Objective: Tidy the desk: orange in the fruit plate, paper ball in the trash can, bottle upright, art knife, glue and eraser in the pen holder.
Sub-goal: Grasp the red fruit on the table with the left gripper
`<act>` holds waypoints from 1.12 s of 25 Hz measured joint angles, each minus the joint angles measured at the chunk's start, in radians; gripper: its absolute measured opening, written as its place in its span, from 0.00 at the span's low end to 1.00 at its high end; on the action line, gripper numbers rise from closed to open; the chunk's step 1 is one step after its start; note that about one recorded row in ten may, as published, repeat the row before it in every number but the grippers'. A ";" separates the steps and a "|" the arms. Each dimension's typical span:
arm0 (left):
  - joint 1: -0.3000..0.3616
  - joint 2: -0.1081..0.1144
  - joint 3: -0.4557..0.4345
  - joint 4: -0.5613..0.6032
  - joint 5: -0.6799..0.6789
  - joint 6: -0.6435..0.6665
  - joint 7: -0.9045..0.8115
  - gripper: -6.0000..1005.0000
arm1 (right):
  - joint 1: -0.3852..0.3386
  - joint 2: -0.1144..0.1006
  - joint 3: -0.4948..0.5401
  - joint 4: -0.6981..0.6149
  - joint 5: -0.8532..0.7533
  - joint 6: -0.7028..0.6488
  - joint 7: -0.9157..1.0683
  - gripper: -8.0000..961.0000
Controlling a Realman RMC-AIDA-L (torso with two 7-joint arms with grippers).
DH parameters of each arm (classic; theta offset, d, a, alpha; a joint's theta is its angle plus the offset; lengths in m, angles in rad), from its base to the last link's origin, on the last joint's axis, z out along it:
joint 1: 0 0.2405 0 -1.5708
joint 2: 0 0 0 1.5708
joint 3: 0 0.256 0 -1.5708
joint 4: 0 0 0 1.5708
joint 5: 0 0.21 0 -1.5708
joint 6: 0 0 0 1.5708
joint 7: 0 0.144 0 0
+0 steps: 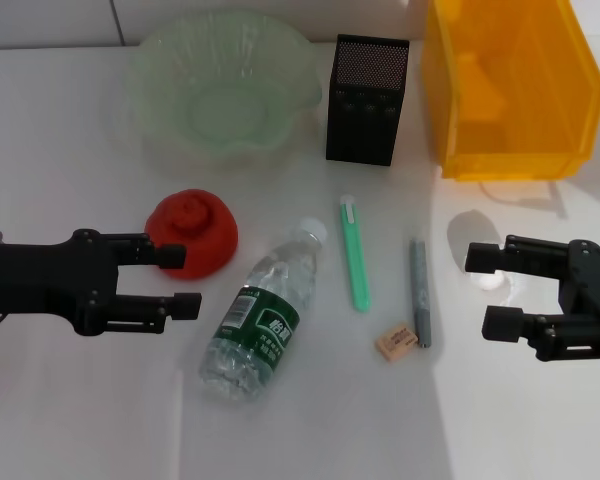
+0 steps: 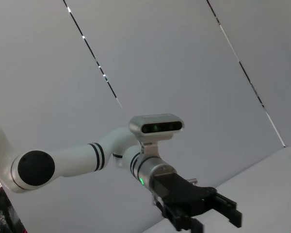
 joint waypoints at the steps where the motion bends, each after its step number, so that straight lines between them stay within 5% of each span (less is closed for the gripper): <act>1: -0.001 0.000 0.000 0.000 0.011 -0.027 -0.004 0.73 | 0.000 0.000 0.000 0.000 0.000 0.000 0.000 0.86; 9: -0.003 -0.021 -0.001 0.000 0.043 -0.322 -0.015 0.72 | -0.009 0.005 0.000 0.023 0.000 0.021 0.000 0.86; 16: -0.020 -0.051 0.015 -0.007 0.043 -0.452 0.007 0.72 | -0.012 0.003 0.000 0.036 0.000 0.027 0.000 0.86; 28: -0.072 -0.056 0.136 -0.089 0.042 -0.614 0.021 0.71 | -0.018 0.003 0.000 0.056 -0.002 0.042 0.004 0.86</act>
